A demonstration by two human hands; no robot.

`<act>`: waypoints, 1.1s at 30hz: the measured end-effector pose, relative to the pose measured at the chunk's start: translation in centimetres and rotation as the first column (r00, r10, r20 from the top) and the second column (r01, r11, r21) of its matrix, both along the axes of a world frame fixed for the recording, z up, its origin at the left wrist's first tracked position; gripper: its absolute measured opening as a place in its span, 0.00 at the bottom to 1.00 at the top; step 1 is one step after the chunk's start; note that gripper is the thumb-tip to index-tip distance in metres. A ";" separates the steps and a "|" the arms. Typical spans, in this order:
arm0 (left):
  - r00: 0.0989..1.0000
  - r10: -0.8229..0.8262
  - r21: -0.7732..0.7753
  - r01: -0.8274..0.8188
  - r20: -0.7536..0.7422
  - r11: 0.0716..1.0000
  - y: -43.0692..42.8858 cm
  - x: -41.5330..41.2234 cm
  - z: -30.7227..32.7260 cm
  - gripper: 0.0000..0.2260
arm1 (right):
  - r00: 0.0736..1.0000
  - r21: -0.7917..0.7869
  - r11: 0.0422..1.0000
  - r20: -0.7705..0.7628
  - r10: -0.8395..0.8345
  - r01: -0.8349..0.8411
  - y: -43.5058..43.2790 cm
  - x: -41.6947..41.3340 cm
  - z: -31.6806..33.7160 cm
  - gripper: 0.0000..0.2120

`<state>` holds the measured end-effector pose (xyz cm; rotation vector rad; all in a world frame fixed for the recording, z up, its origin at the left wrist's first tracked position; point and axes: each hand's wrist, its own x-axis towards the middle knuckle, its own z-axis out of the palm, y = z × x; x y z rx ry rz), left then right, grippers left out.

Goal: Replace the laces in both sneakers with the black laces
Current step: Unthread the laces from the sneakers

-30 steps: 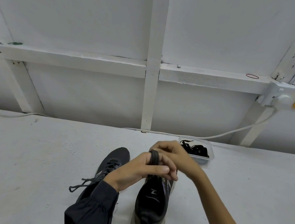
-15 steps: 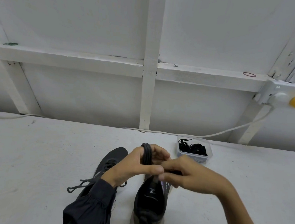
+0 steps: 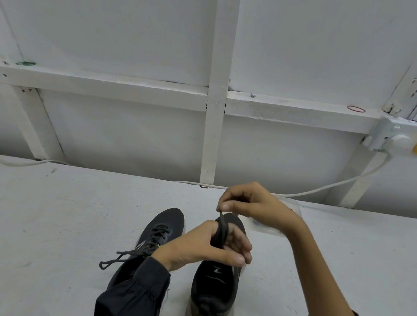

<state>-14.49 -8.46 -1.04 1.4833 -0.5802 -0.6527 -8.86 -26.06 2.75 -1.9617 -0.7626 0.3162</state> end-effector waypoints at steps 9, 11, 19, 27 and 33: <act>0.992 0.090 -0.303 -0.111 -0.084 0.946 0.4 0.2 0.4 0.16 | 0.951 0.196 0.940 -0.192 -0.243 0.279 2.7 -3.8 -7.5 0.10; 0.981 0.135 -0.350 -0.176 -0.137 0.920 0.5 0.5 0.5 0.20 | 0.950 0.196 0.938 -0.184 -0.251 0.286 2.8 -4.9 -8.6 0.09; 0.936 0.257 -0.418 -0.339 -0.242 0.843 0.3 1.3 0.1 0.24 | 0.867 0.044 0.931 0.352 -0.353 0.361 1.7 -7.4 -7.6 0.12; 0.926 0.282 -0.381 -0.362 -0.251 0.851 -0.2 0.9 0.1 0.22 | 0.744 0.287 0.822 0.352 -0.568 0.492 2.8 -6.8 -6.9 0.03; 0.912 0.338 -0.361 -0.404 -0.233 0.840 0.0 0.7 -0.1 0.19 | 0.733 0.468 0.643 -0.013 -0.680 0.606 5.4 -7.5 -7.2 0.04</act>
